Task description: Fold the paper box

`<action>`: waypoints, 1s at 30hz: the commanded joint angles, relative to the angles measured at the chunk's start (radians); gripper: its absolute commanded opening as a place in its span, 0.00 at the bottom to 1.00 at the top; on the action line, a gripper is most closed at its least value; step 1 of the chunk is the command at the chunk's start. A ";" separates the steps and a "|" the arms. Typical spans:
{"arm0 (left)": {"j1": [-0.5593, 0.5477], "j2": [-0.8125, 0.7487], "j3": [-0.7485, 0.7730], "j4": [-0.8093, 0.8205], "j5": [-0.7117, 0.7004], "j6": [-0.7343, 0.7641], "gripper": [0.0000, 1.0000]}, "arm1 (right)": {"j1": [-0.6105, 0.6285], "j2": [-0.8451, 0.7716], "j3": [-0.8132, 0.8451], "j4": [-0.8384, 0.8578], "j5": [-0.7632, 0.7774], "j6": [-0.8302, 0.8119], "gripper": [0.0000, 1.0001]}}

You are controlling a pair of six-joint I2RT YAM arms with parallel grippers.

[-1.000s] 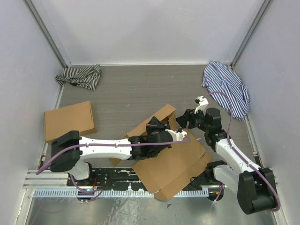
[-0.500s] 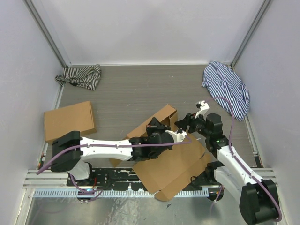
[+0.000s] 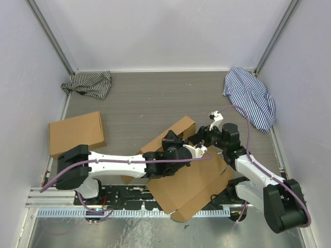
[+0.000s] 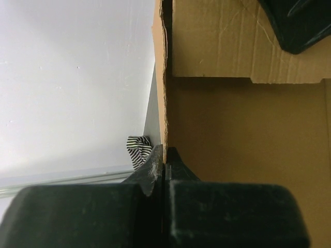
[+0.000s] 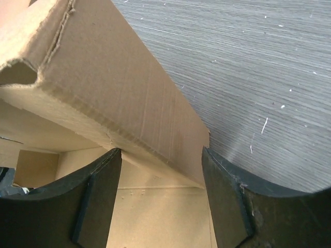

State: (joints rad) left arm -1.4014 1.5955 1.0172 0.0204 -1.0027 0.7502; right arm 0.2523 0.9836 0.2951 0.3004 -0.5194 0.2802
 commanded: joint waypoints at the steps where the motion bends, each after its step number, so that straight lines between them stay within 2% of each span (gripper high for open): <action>1: -0.021 0.014 -0.005 -0.063 0.080 -0.050 0.00 | 0.037 0.036 0.054 0.140 0.011 -0.040 0.69; 6: -0.028 0.035 0.009 -0.077 0.080 -0.060 0.00 | 0.114 0.046 0.031 0.256 0.093 -0.063 0.67; 9: -0.033 0.041 0.009 -0.079 0.076 -0.066 0.00 | 0.144 0.061 0.033 0.267 0.136 -0.087 0.62; 13: -0.034 0.038 0.010 -0.084 0.060 -0.086 0.00 | 0.149 0.073 0.031 0.242 0.181 -0.097 0.37; 15: -0.034 0.035 0.017 -0.086 0.041 -0.110 0.01 | 0.151 0.067 0.026 0.228 0.201 -0.095 0.30; 19: -0.037 0.012 0.051 -0.162 0.012 -0.218 0.19 | 0.157 0.026 0.010 0.200 0.266 -0.079 0.23; 20: -0.041 0.002 0.070 -0.190 0.015 -0.264 0.30 | 0.158 0.011 0.008 0.184 0.282 -0.076 0.22; 23: -0.055 -0.044 0.097 -0.257 0.069 -0.408 0.40 | 0.170 -0.040 0.010 0.152 0.322 -0.072 0.19; 30: -0.075 -0.192 0.096 -0.291 0.205 -0.618 0.46 | 0.181 -0.081 0.047 0.060 0.403 -0.072 0.19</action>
State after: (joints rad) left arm -1.4601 1.5005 1.0851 -0.2153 -0.9058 0.3256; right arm 0.4320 0.9276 0.2928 0.3492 -0.1963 0.1860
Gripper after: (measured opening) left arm 0.453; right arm 0.191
